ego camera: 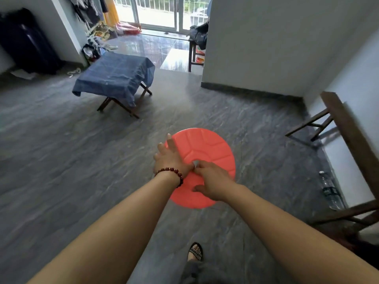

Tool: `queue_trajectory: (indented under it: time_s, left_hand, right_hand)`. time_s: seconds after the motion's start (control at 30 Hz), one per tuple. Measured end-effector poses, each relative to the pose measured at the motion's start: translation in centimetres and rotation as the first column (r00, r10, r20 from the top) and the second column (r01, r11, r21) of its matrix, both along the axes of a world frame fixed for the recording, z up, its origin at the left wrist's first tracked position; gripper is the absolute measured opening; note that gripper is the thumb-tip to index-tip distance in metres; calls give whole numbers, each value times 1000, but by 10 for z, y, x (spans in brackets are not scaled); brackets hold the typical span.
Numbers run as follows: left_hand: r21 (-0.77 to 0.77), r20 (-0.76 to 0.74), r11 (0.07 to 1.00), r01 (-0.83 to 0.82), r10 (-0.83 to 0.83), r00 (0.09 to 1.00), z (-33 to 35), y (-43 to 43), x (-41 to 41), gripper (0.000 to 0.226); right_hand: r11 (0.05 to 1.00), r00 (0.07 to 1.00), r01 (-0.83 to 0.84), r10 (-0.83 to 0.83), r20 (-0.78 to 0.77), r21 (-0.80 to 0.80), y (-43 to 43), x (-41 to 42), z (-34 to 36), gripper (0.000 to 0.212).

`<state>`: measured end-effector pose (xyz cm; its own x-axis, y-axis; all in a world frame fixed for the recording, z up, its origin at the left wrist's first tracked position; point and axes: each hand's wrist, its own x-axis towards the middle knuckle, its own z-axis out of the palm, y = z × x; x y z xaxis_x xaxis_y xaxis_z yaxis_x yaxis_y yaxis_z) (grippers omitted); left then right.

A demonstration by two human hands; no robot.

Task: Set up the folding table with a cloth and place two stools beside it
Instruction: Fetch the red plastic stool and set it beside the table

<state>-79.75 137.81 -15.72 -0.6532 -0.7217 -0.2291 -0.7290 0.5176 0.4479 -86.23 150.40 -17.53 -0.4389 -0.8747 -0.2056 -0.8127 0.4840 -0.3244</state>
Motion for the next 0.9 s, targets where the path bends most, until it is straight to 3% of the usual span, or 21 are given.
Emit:
queue_trajectory:
  time_s: [0.13,0.23,0.43,0.5,0.73,0.9]
  left_hand:
    - [5,46,1000,-18,18,999,0,-15,-31,121]
    - [11,70,999,-37,36,997,-2,-28,-43,120]
    - [0,90,999,-48,48,995,-4,-66,-56,120]
    - [-14,100,999,-53,54,994,-5,-79,-62,120]
    - [24,45,995,-93,91,995,-11,-148,-79,122]
    - [25,23,993,-116,115,993,-7,-220,-84,123]
  right_hand:
    - [999,999,-34,32,37,37,-12,-39,3,60]
    - [1000,996,-19,20,93,-12,-23,-55,1,48]
    - [932,992,128,-128,23,-339,-49,-73,2,27]
    - [910,983,165,-182,-10,-381,-63,-82,3,36]
    - [921,957,255,-283,-58,-295,-139,-104,-3,72]
    - [885,905,423,-425,34,-196,-219,-118,-4,104]
